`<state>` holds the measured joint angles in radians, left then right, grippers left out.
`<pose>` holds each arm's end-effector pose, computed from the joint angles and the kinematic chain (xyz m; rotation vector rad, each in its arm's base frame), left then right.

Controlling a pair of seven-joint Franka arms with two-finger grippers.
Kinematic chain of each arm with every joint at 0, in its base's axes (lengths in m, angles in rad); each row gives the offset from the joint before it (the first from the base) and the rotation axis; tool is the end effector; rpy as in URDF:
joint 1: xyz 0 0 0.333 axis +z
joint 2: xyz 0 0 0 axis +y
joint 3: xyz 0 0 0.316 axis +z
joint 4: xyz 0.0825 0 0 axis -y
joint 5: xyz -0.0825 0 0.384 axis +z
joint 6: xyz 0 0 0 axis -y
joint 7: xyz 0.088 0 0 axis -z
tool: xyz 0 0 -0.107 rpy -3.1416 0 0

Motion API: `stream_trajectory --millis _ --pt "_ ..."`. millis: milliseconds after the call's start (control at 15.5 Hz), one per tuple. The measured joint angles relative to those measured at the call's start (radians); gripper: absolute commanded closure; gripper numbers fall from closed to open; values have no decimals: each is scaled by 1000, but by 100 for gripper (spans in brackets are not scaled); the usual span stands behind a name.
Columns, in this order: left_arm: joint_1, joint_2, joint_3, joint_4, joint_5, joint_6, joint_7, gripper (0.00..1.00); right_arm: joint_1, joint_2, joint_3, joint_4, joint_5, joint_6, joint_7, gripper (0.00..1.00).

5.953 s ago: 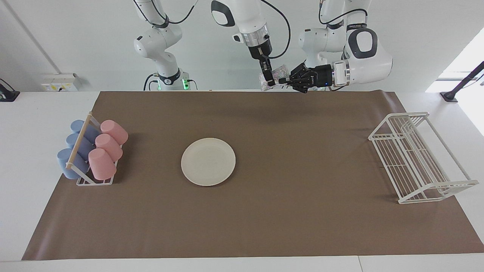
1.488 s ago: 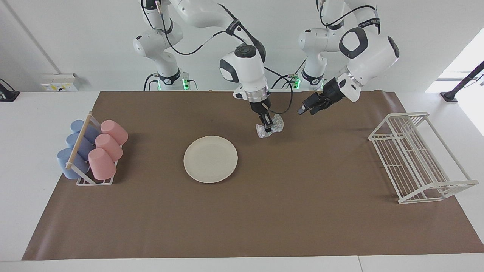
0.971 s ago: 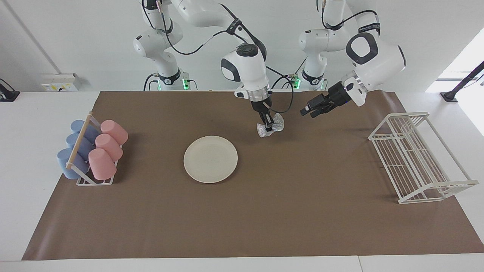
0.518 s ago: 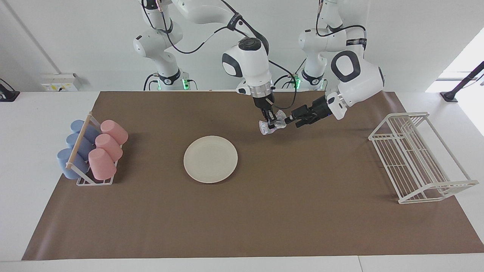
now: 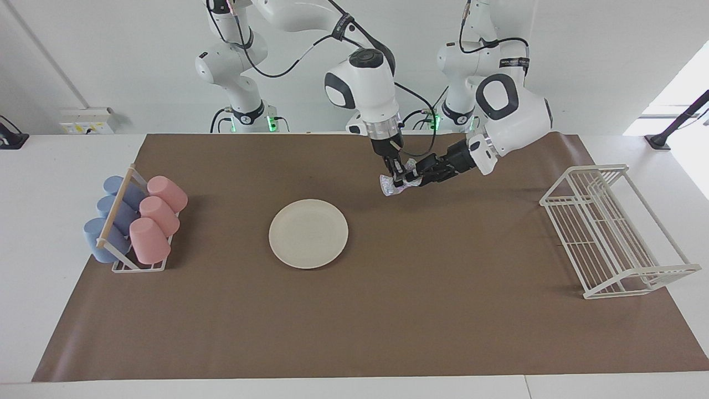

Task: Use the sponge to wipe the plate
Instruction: 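Bring the scrubber back to the left gripper with the right gripper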

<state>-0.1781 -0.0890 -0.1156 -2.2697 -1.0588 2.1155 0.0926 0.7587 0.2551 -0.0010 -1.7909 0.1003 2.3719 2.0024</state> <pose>0.4768 -0.1866 0.4087 2.2664 0.2638 -0.1729 0.4760 0.4520 0.4425 -2.2298 1.7043 0.0248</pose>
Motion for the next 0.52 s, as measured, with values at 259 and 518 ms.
stream_trajectory --millis 259,518 --pt "0 0 3 9 -1 -40 -1 100 -6 0 0 0 -1 -1 0 100" --pt "0 0 2 23 -6 -51 -78 100 -9 1 0 1 -1 -1 0 100"
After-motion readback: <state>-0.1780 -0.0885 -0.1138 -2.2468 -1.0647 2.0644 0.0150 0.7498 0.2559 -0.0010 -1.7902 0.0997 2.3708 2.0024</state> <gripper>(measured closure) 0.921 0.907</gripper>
